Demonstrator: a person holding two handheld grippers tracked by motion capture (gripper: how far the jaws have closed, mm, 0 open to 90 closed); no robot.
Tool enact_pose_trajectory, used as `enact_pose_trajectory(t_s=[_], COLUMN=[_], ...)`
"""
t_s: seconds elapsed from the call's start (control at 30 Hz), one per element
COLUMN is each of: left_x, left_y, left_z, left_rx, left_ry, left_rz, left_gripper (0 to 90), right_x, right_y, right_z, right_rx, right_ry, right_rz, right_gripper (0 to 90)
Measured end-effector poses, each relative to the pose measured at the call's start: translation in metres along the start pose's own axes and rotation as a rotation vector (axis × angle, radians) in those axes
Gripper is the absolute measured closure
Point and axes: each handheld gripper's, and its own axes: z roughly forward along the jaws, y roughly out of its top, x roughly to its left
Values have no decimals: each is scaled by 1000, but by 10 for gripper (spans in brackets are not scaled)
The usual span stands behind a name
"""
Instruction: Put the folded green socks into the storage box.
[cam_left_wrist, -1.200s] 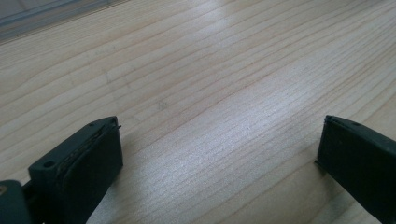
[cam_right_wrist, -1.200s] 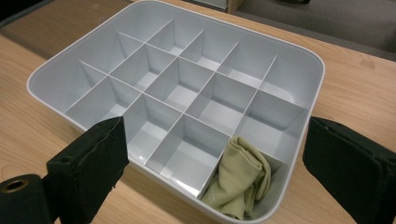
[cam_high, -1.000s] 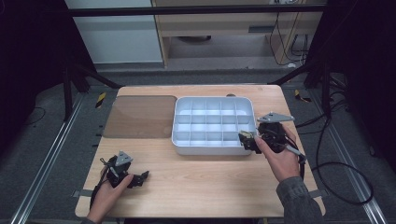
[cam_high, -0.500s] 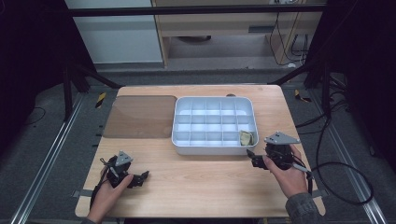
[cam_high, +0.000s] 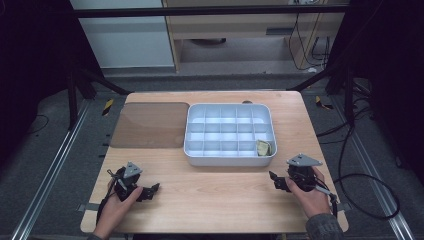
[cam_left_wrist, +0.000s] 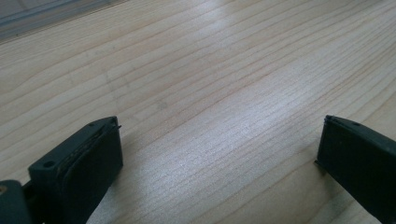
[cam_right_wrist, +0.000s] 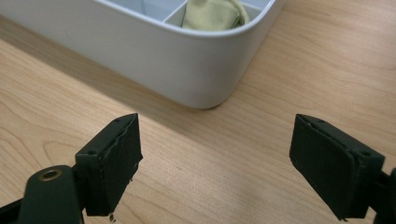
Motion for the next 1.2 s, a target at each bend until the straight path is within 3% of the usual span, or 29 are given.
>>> enact_pose_trajectory(t_s=[0.57, 0.9, 1.2], left_x=[0, 0, 0], left_y=[0, 0, 0], left_z=[0, 0, 0], left_rx=[0, 0, 0], left_ry=[0, 0, 0], left_rz=[1, 1, 1], left_gripper=[0, 0, 0], right_x=[7, 15, 17], right_y=[-22, -27, -25], right_z=[13, 20, 27], right_rx=[19, 41, 58], right_ry=[7, 11, -3], right_rz=[12, -16, 26], right_gripper=[169, 156, 101])
